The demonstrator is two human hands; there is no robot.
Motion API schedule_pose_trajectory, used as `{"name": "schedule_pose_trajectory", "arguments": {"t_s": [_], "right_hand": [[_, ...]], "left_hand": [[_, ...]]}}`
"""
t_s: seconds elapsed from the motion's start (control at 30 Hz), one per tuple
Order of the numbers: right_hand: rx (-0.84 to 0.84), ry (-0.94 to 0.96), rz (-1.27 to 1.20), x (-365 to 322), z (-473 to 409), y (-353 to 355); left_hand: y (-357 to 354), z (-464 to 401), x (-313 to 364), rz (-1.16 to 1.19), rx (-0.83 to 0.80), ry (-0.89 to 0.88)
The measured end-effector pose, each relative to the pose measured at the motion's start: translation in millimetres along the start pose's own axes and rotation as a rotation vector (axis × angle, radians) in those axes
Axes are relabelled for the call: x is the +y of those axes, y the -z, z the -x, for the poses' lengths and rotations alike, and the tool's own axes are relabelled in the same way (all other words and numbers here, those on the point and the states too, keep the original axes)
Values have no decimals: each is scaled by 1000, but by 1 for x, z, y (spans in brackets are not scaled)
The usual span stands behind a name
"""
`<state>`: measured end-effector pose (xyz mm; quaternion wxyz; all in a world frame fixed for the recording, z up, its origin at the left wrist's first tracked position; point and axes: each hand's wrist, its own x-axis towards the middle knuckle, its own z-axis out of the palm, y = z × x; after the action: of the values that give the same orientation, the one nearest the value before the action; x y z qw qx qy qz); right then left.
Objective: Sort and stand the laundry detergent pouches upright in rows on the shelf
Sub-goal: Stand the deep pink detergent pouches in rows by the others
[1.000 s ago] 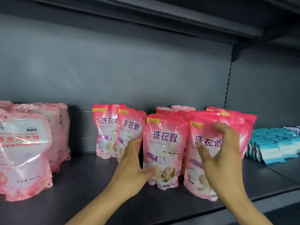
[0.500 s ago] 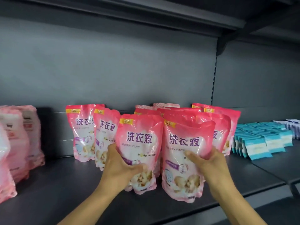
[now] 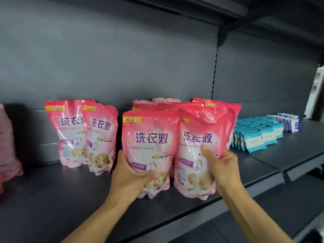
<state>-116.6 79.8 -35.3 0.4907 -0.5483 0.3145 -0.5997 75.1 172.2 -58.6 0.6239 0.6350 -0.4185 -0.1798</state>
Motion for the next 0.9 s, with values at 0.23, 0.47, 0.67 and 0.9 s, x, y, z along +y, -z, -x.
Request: {"name": "schedule_pose_trajectory", "arguments": {"t_s": [0.23, 0.47, 0.67, 0.9], "right_hand": [[30, 35, -42, 3, -10, 10], [15, 60, -62, 5, -21, 29], [80, 117, -94, 8, -39, 50], [120, 130, -94, 13, -63, 76]], "left_hand": [[-13, 2, 0, 38, 56, -5], [-22, 8, 2, 65, 99, -19], [-37, 6, 2, 88, 107, -15], [-73, 7, 14, 152, 68, -31]]}}
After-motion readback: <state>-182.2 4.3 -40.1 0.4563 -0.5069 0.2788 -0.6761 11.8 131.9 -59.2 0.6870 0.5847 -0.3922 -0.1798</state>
